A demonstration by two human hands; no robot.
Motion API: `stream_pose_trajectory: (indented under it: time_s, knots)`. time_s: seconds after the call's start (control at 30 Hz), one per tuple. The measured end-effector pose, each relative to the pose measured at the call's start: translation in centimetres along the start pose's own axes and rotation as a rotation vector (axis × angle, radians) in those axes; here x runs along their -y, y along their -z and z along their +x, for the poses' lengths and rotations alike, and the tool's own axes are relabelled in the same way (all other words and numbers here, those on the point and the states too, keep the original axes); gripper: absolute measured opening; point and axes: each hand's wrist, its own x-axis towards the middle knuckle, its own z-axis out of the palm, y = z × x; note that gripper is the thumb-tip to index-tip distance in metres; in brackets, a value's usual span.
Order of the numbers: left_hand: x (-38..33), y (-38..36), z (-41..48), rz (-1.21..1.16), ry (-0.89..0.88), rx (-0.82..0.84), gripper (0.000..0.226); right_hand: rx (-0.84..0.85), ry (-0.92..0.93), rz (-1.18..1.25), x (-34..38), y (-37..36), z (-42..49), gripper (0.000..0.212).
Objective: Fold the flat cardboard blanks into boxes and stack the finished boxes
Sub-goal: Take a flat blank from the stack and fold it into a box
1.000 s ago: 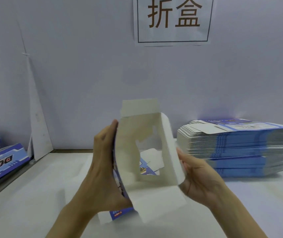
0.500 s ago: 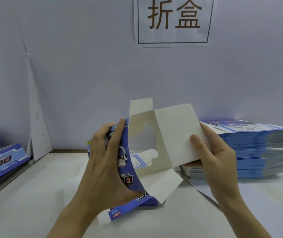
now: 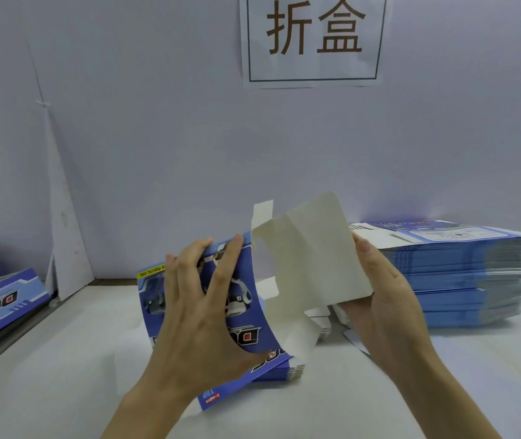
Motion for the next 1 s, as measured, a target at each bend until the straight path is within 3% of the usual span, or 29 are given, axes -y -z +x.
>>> stream_pose_trajectory:
  time_s: [0.07,0.27,0.5,0.6,0.7,0.77,0.87,0.93,1.0]
  knots:
    - [0.2,0.1,0.0,-0.007,-0.018,0.001,0.116,0.027,-0.061,0.007,0.1,0.2,0.2,0.030]
    - [1.1,0.3,0.3,0.069,-0.122,-0.034,0.132,-0.036,-0.015,-0.139,0.2,1.1,0.3,0.030]
    - [1.5,0.2,0.3,0.068,-0.231,-0.001,0.130,-0.049,-0.007,-0.262,0.8,1.1,-0.1,0.027]
    - [1.3,0.0,0.2,0.057,-0.175,-0.013,0.135,-0.038,-0.016,-0.233,0.4,1.2,0.1,0.025]
    - [1.4,-0.1,0.1,-0.100,0.042,-0.059,0.132,0.017,-0.074,-0.170,-0.3,1.6,0.9,0.024]
    - [1.4,-0.1,0.4,-0.302,0.220,-0.163,0.136,0.117,-0.103,-0.386,-1.0,1.9,1.0,0.039]
    - [1.1,0.0,1.0,-0.562,0.376,-0.268,0.128,0.500,-0.076,-0.891,-2.4,1.4,-0.2,0.069]
    - [0.6,-0.1,1.0,-0.646,0.412,-0.245,0.125,0.635,-0.050,-0.968,-3.7,0.1,-1.3,0.093]
    - [-0.3,0.0,0.9,-0.713,0.455,-0.203,0.126,0.595,0.056,-0.968,-5.1,-1.1,-2.2,0.115]
